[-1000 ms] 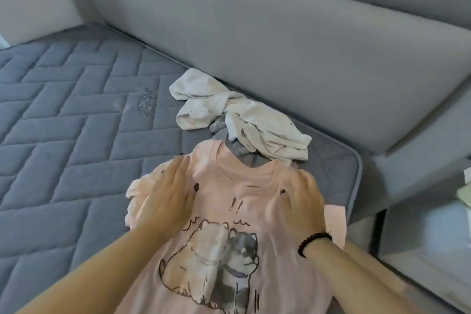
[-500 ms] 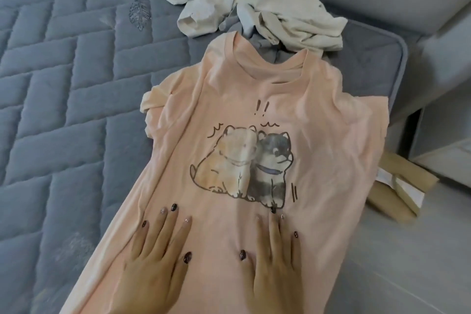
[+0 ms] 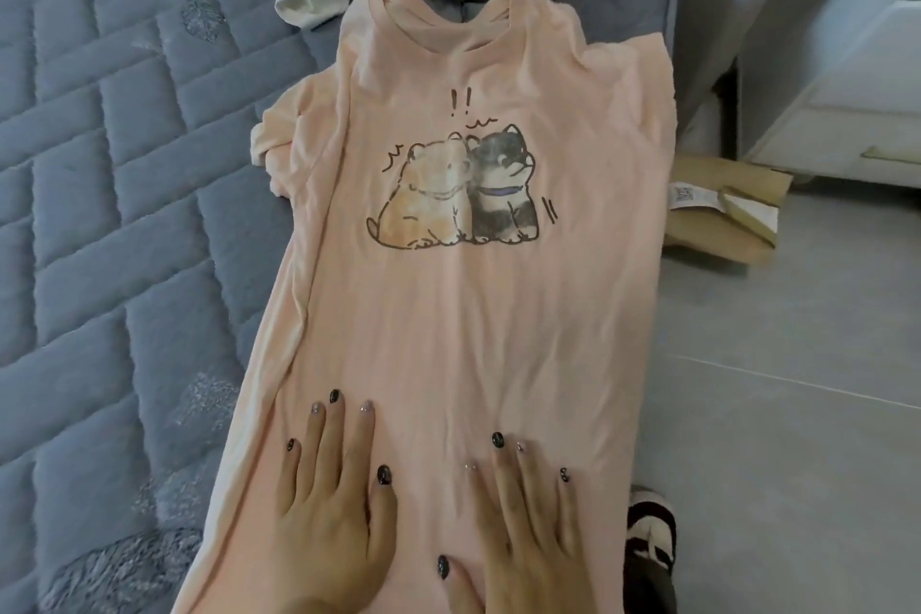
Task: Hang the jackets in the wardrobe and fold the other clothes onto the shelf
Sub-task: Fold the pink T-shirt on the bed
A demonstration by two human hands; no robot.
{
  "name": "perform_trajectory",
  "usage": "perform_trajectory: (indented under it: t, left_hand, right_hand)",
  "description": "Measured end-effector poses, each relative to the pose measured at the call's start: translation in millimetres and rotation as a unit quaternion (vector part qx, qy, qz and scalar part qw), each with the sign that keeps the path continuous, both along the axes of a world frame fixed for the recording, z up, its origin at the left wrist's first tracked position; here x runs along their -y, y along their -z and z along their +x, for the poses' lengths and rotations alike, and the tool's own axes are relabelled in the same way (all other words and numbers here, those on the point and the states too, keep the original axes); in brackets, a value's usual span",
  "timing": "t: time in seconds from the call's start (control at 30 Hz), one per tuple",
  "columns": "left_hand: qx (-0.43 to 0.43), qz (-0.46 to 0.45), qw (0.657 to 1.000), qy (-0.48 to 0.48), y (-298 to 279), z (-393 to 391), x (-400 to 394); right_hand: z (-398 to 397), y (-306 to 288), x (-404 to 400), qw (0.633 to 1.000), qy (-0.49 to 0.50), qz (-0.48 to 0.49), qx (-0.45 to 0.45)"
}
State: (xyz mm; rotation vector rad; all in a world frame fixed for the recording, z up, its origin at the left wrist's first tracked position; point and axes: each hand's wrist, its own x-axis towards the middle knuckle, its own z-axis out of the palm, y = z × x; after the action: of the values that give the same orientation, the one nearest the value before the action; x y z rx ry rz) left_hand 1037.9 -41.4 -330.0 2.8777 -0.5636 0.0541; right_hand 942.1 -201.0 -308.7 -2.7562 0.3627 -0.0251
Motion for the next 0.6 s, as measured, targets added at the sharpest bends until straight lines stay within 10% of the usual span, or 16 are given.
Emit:
perform_trajectory:
  t: [0.3, 0.6]
  left_hand:
    - [-0.041, -0.011, 0.999, 0.005, 6, -1, -1]
    - [-0.090, 0.025, 0.981, 0.171, -23, -7, -32]
  right_hand:
    - [-25, 9, -9, 0.998, -0.052, -0.023, 0.001]
    - [-58, -32, -99, 0.956, 0.172, 0.233, -0.047]
